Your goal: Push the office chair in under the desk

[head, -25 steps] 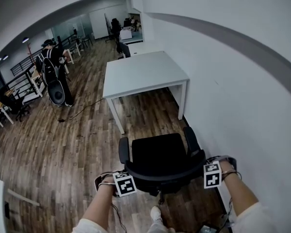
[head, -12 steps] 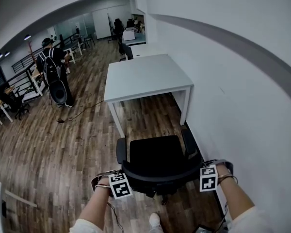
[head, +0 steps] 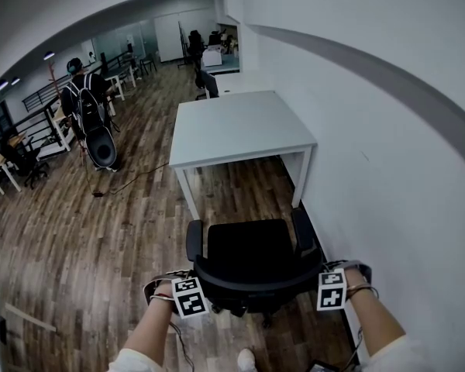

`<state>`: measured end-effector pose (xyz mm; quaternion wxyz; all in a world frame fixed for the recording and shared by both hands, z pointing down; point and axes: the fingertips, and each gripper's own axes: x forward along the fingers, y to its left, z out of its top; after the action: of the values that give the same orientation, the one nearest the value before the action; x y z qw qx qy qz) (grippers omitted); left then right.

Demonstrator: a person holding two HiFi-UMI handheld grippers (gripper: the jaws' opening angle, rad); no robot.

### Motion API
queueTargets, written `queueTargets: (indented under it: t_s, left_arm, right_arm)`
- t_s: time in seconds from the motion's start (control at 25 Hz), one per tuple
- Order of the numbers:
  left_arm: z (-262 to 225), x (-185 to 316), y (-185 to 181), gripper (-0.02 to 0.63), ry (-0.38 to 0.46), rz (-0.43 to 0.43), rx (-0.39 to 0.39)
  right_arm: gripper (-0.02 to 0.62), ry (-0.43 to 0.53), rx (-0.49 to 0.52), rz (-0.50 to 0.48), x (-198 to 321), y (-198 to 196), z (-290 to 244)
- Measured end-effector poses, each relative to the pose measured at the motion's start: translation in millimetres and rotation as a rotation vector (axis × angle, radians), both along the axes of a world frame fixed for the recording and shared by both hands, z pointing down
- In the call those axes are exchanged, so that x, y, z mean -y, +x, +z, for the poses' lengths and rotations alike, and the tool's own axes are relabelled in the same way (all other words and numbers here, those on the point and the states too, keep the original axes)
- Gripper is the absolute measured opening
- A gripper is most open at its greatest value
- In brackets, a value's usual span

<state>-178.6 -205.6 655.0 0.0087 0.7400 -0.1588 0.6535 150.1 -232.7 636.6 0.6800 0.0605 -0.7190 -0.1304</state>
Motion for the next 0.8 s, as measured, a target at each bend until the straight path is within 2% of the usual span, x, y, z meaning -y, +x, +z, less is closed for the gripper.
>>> queueTargets:
  t_s: [0.56,0.8]
  left_arm:
    - [1,71,3,0.209,-0.005,0.001,0.012]
    - [2,100,9,0.212,-0.058,-0.006,0.024]
  right_arm:
    - [0.161,-0.004,-0.006,0.014,67,2,-1]
    - [0.161,0.0,-0.002,-0.004,107,9,-2]
